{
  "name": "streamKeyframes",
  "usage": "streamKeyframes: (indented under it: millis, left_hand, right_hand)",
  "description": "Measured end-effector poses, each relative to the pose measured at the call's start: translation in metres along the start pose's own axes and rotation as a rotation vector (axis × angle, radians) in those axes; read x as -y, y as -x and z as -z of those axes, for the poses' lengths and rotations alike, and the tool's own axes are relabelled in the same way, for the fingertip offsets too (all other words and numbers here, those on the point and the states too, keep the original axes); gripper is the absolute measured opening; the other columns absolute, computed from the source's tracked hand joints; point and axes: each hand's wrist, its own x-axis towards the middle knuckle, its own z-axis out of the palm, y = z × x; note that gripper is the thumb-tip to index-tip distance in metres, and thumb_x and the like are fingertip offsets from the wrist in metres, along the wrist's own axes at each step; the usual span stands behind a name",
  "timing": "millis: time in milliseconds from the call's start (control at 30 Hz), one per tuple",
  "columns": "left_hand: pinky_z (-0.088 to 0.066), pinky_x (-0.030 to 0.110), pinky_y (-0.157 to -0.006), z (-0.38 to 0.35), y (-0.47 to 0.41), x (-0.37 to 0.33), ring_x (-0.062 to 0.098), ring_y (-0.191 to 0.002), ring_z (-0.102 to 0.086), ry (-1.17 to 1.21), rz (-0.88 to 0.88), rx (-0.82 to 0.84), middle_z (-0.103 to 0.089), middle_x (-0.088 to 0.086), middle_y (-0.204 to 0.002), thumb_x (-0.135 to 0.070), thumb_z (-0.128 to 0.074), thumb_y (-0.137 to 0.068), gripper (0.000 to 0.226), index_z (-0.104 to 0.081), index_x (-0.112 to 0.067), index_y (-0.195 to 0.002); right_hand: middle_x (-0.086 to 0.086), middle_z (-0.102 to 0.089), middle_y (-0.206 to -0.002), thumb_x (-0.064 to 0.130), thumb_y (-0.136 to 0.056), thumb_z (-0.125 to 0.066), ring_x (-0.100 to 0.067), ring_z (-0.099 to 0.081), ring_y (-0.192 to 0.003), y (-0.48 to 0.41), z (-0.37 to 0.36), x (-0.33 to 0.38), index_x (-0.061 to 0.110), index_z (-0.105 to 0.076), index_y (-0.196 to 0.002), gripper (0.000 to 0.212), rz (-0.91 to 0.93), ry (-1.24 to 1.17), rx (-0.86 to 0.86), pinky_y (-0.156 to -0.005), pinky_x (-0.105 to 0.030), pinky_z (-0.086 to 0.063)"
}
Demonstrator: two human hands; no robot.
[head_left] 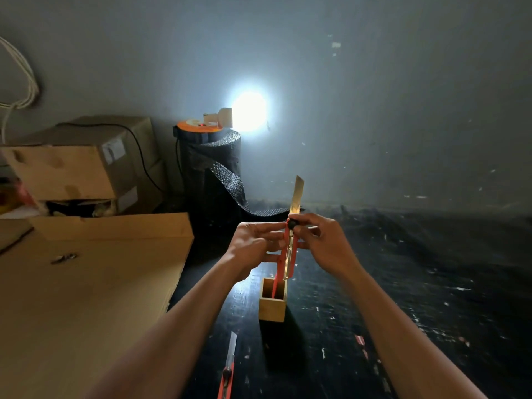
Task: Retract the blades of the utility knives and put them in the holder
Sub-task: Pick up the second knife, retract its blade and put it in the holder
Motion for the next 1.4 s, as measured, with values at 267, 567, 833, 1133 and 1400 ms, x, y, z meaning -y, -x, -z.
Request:
streamKeyframes:
  millis: [267,567,833,1133,1400]
  left_hand:
    - [-0.065,0.036,-0.06,0.0,-0.005,-0.004,0.024,-0.078,-0.08,0.038,-0.012,-0.025,-0.082,0.015,-0.096,0.018,-0.066,-0.088,0.037,-0.077,-0.005,-0.114]
    - [-0.065,0.04,-0.065,0.006,-0.006,0.0,0.033,-0.092,-0.08,0.072,0.032,-0.051,-0.082,0.017,-0.1,0.014,-0.067,-0.088,0.034,-0.078,-0.005,-0.114]
    - [-0.067,0.045,-0.069,0.005,-0.01,-0.01,0.03,-0.087,-0.081,0.065,0.034,-0.058,-0.082,0.017,-0.1,0.016,-0.068,-0.086,0.032,-0.079,-0.004,-0.109]
    - [-0.066,0.039,-0.069,0.004,-0.012,-0.014,0.023,-0.087,-0.082,0.01,0.005,-0.044,-0.083,0.008,-0.098,0.003,-0.072,-0.089,0.026,-0.079,-0.011,-0.109]
    - [-0.065,0.033,-0.061,0.007,-0.012,-0.019,0.024,-0.077,-0.082,-0.065,-0.079,-0.103,-0.084,0.008,-0.088,0.006,-0.073,-0.088,0.021,-0.081,-0.007,-0.103]
  right_hand:
    - [-0.001,-0.071,-0.12,0.012,-0.099,-0.059,-0.018,-0.07,-0.107,0.003,0.0,0.0,0.021,-0.069,-0.124,0.028,0.021,0.021,0.023,-0.089,-0.027,-0.058]
    - [0.002,-0.077,-0.105,0.009,-0.096,-0.066,-0.013,-0.075,-0.094,0.003,0.001,-0.006,0.018,-0.075,-0.114,0.022,0.04,-0.021,0.093,-0.087,-0.034,-0.062]
    - [0.009,-0.076,-0.101,0.011,-0.094,-0.067,-0.01,-0.076,-0.09,0.011,-0.001,-0.005,0.025,-0.074,-0.107,0.021,0.046,-0.031,0.108,-0.081,-0.025,-0.062]
    - [0.014,-0.074,-0.102,0.013,-0.093,-0.068,-0.003,-0.073,-0.092,0.012,0.003,-0.002,0.027,-0.074,-0.108,0.021,0.059,-0.029,0.125,-0.076,-0.016,-0.059]
    - [0.012,-0.076,-0.105,0.016,-0.093,-0.069,-0.004,-0.073,-0.094,0.014,-0.006,-0.001,0.026,-0.075,-0.115,0.025,0.086,0.025,0.109,-0.082,-0.018,-0.059]
